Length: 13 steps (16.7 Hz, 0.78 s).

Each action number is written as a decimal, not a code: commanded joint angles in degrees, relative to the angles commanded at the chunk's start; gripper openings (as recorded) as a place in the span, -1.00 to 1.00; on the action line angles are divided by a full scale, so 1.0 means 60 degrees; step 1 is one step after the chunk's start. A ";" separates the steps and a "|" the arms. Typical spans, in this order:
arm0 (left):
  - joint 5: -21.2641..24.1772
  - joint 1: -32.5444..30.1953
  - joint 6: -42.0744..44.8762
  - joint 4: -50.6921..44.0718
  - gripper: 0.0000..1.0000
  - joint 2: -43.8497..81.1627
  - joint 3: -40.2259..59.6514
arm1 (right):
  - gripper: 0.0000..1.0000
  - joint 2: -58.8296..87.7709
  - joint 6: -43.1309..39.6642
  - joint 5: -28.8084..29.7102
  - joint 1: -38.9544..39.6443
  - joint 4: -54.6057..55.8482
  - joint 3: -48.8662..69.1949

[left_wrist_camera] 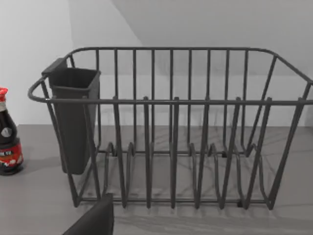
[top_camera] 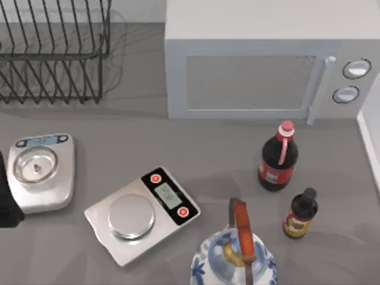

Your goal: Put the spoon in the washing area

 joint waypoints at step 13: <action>0.0000 0.0000 0.0000 0.0000 1.00 0.0000 0.0000 | 1.00 0.2032 0.0047 -0.0004 -0.0002 0.4308 -0.2253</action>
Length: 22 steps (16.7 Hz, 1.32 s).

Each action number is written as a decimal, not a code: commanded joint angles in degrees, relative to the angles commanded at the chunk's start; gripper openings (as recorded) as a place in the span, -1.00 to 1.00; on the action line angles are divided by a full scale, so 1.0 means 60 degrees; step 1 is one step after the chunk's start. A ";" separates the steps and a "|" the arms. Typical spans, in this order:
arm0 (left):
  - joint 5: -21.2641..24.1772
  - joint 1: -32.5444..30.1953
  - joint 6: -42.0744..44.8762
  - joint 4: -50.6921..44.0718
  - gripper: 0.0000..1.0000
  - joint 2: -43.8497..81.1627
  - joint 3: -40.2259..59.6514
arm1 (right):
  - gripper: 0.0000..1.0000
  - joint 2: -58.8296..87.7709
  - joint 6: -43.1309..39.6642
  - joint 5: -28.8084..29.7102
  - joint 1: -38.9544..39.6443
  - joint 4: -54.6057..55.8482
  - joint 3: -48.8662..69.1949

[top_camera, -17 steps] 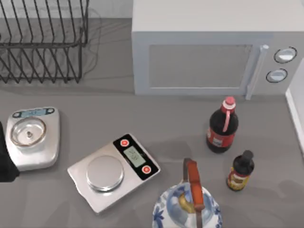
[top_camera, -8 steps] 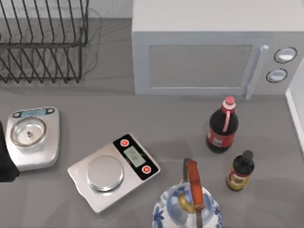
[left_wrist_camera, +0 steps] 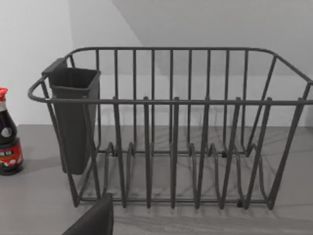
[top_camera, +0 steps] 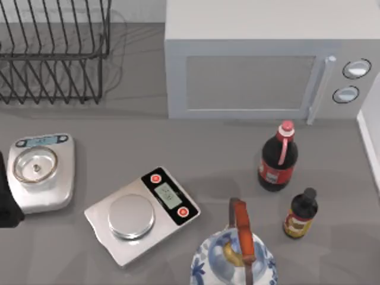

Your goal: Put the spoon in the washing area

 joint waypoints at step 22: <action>0.0000 0.0000 0.0000 0.0000 1.00 0.0000 0.0000 | -1.00 0.0000 0.0000 0.0000 0.0000 0.0000 0.0000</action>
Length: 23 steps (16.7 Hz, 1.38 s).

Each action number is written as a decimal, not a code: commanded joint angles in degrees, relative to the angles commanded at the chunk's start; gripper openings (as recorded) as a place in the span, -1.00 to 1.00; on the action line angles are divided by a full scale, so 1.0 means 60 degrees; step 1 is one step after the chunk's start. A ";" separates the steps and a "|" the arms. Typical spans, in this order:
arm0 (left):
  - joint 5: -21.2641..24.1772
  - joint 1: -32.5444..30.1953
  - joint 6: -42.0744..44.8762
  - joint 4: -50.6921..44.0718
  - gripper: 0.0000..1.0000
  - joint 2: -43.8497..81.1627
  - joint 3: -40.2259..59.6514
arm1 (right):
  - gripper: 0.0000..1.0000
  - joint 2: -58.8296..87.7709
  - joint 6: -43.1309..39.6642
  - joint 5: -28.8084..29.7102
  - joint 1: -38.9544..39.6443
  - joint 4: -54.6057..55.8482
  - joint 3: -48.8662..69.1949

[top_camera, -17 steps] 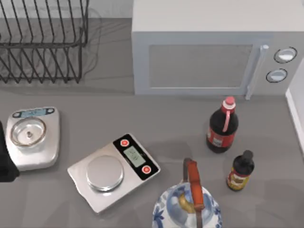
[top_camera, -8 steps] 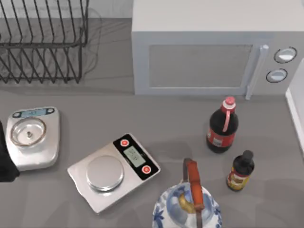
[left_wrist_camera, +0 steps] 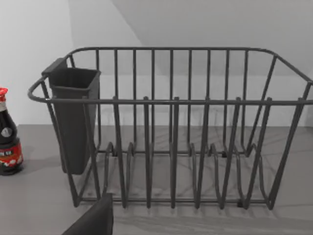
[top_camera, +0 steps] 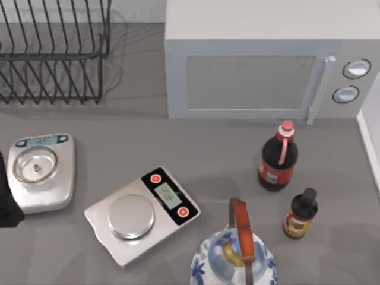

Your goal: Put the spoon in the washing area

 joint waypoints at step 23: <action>0.0000 0.0000 0.0000 0.0000 1.00 0.0000 0.0000 | -1.00 -0.1450 0.0049 0.0095 0.0007 -0.5638 0.4171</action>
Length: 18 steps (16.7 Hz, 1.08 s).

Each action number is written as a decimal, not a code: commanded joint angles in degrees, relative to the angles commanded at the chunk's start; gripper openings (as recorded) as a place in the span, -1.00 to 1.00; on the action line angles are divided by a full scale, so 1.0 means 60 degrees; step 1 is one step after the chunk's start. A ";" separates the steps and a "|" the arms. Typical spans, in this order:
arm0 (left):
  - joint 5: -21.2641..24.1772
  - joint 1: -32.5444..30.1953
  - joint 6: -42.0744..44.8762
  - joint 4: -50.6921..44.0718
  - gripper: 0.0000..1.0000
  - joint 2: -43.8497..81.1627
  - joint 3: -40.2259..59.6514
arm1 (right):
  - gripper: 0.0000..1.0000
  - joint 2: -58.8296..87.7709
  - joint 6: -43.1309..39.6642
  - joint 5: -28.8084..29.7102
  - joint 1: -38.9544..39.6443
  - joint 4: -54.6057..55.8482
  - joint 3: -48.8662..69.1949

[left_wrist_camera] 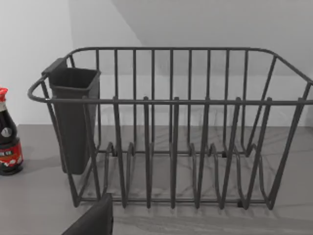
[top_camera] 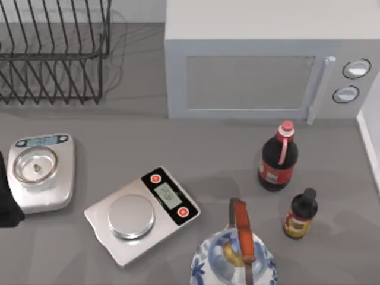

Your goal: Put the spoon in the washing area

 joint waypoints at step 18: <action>0.0000 0.0000 0.0000 0.0000 1.00 0.0000 0.0000 | -1.00 1.1506 0.0721 0.0038 0.0578 -0.4728 1.6168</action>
